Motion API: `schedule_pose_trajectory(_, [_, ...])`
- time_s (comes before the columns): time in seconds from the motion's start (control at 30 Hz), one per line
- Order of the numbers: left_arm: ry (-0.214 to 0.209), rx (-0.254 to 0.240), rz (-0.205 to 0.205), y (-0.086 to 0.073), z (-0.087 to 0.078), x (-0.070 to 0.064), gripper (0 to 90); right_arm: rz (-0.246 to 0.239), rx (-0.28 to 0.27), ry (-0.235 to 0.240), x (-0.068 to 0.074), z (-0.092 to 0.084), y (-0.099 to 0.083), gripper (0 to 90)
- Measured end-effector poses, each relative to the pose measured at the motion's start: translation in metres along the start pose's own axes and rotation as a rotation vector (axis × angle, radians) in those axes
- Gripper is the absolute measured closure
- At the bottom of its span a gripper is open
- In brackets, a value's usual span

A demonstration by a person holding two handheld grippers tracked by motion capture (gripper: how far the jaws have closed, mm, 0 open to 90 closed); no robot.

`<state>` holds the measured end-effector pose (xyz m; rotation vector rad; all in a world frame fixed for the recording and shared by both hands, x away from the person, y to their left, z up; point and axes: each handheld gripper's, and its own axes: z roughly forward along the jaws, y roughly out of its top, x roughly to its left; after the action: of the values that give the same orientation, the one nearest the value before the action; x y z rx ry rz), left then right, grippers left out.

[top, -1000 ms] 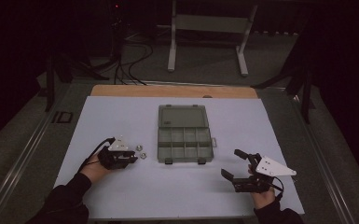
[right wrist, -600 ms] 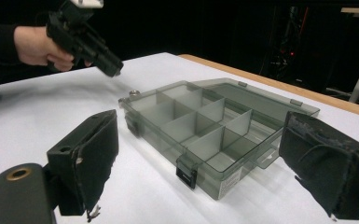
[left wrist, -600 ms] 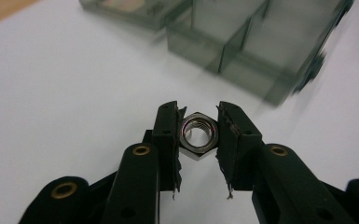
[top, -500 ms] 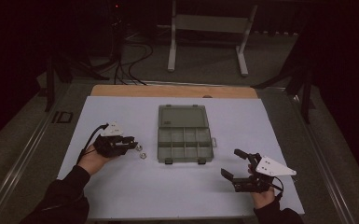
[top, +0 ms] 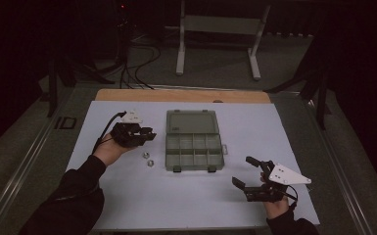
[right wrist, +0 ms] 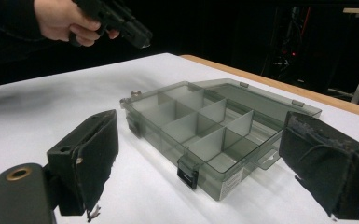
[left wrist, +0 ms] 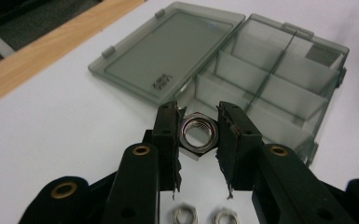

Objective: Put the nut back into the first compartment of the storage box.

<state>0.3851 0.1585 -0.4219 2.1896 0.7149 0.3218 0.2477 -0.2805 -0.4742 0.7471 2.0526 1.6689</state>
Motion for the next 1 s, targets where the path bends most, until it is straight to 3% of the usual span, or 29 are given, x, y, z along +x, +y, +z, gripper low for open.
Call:
schedule_pose_trajectory(0.27, [-0.024,0.028,0.005,0.022,0.015,0.001,71.0,-0.001,0.001,0.003,0.0,0.0,0.0,12.0])
schedule_pose_trajectory(0.43, [-0.017,0.061,0.017,0.03,0.03,0.0,71.0,-0.001,0.006,0.009,0.001,0.001,0.0,12.2])
schedule_pose_trajectory(0.57, [-0.015,0.1,0.034,0.031,0.045,-0.004,71.0,-0.002,0.001,0.01,0.0,0.0,0.0,12.2])
schedule_pose_trajectory(0.83, [-0.062,0.181,0.033,0.029,0.074,-0.01,70.9,0.002,0.001,0.016,0.0,0.0,0.0,12.2])
schedule_pose_trajectory(1.0, [-0.062,0.229,0.032,0.028,0.089,-0.013,70.8,0.004,0.0,0.02,0.0,0.0,0.0,12.2])
